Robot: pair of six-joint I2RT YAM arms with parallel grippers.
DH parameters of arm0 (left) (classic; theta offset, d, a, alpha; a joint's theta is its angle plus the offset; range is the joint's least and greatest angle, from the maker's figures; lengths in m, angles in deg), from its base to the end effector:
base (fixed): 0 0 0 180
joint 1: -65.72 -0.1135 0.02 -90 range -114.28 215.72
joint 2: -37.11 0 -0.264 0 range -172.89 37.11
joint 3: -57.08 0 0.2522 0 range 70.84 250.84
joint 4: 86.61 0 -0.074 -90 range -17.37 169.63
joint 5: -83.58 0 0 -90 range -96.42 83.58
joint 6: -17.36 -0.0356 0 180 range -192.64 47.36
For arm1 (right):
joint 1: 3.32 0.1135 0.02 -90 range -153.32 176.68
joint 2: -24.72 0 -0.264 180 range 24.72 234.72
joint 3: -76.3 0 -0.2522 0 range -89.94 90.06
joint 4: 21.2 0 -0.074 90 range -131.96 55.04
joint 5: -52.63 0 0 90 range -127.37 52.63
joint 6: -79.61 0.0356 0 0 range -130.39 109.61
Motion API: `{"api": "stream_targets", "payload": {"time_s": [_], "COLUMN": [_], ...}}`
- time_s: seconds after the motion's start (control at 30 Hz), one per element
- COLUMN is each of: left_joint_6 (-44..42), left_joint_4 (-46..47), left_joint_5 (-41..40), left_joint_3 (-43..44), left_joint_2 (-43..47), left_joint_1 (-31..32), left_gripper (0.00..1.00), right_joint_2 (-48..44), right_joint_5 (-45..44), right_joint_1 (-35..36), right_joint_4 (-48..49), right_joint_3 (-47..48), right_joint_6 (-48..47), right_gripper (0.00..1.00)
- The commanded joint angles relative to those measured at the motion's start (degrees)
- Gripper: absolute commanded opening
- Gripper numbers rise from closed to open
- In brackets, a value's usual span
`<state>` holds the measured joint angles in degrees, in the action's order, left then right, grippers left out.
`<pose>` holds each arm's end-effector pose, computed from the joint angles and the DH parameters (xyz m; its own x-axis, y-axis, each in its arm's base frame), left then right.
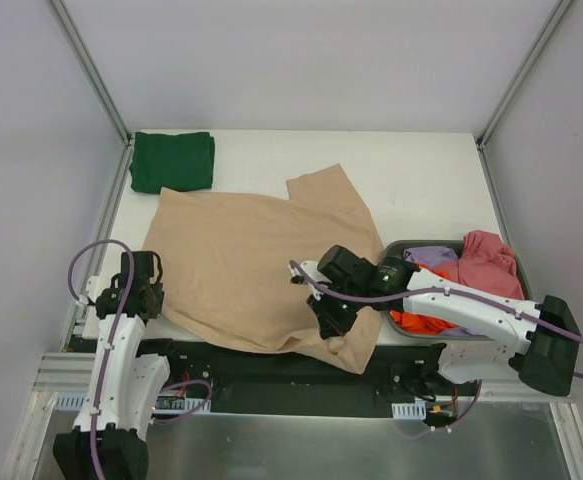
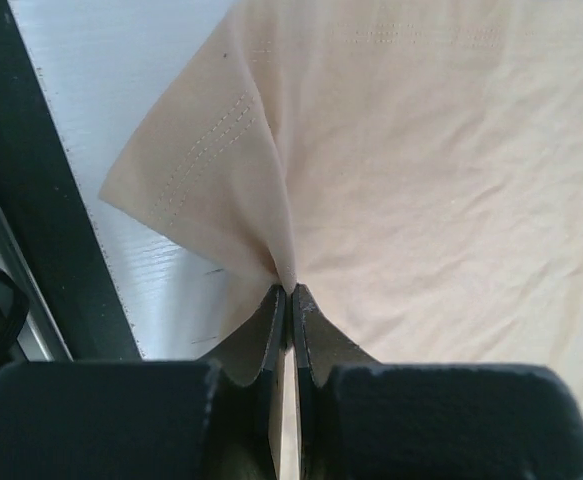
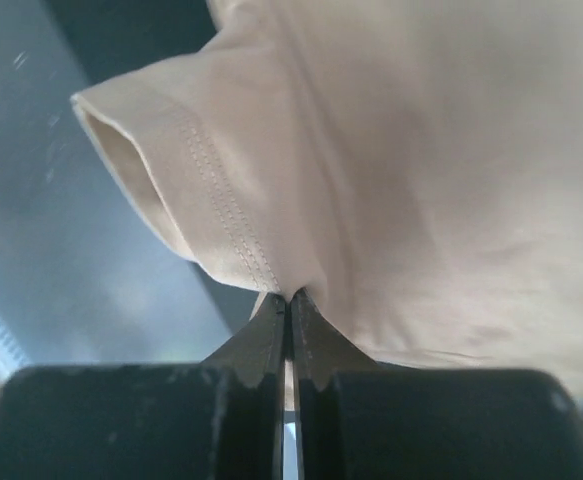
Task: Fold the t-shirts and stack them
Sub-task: Grap the side of the flattened tshirt closest away from the robot with both arms, then fold the flattened tshirt in 1/3 of the way
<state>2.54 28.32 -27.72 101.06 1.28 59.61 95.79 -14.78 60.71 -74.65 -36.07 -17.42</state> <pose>0.1121 0.0250 0.2140 0.0733 -0.8980 -0.4339 -0.8812 0.1453 -0.4498 0.0948 0.2258 0.2586 -0.2512 -0.7738 -0.5815 -0.9599 0.1219 0.2525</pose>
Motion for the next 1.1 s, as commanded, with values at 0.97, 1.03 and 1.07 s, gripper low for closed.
{"api": "stream_targets", "payload": {"time_s": [0.97, 1.03, 1.07], "left_joint_6": [-13.21, -13.82, -14.35], "left_joint_4": [15.63, 15.89, 16.06], "left_joint_5": [0.91, 0.12, 0.12], "left_joint_3": [19.0, 20.4, 21.28], "left_joint_2": [-39.31, -40.62, -41.5], "left_joint_1": [-0.39, -0.39, -0.39], "left_gripper": [0.0, 0.0, 0.0], "right_joint_2": [22.88, 23.41, 23.5], "right_joint_5": [-25.31, -25.05, -24.96], "right_joint_1": [-21.14, -21.66, -22.01], "right_joint_4": [-6.9, -6.73, -6.81], "right_joint_3": [29.45, 29.8, 29.72], "right_joint_6": [-18.37, -18.11, -17.76], "right_gripper": [0.01, 0.0, 0.0]}}
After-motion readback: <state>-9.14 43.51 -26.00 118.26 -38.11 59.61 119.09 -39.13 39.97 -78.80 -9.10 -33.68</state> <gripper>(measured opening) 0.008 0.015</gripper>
